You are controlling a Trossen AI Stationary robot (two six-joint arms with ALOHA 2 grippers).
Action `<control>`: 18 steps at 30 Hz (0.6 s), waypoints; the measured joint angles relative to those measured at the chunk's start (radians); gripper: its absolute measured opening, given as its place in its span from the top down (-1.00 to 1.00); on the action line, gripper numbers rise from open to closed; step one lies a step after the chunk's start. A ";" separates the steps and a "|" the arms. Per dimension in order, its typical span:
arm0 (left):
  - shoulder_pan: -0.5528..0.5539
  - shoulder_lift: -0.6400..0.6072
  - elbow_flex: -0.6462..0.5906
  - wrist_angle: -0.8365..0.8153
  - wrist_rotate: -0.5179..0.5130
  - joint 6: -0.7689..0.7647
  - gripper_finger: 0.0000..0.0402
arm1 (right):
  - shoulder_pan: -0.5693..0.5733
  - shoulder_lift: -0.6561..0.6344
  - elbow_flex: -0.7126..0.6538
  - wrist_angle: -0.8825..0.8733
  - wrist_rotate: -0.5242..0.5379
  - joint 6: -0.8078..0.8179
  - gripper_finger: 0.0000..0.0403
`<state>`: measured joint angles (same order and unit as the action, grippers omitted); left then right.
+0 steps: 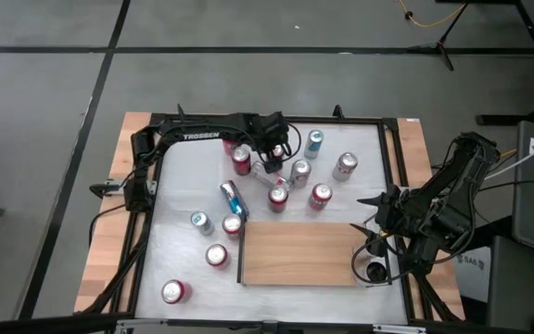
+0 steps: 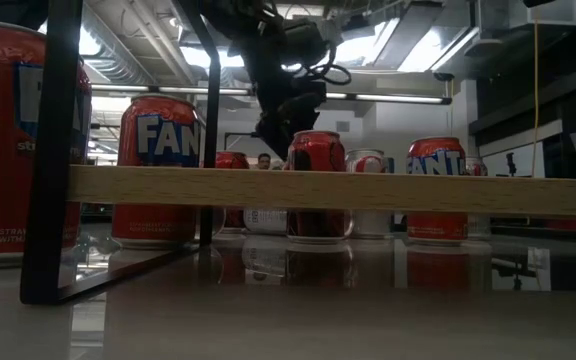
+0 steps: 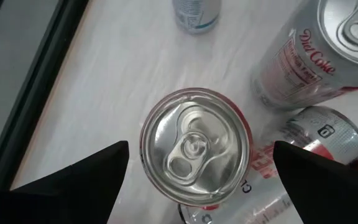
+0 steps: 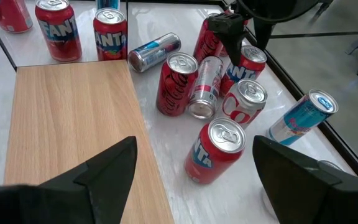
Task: Place canned beverage on shelf
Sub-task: Put the top right orange soda can on the shelf
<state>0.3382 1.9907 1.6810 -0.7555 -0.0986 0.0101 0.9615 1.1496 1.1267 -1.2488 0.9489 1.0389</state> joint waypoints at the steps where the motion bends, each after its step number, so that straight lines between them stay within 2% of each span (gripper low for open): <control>1: -0.001 0.000 0.000 0.006 0.000 0.000 -0.95 | 0.000 0.000 0.000 0.000 0.000 0.000 -0.54; 18: 0.000 0.021 0.000 0.023 -0.045 -0.001 -0.95 | 0.000 0.000 0.000 0.000 0.000 0.000 -0.54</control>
<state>0.3378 2.0120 1.6807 -0.7328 -0.1433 0.0087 0.9615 1.1500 1.1263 -1.2491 0.9489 1.0389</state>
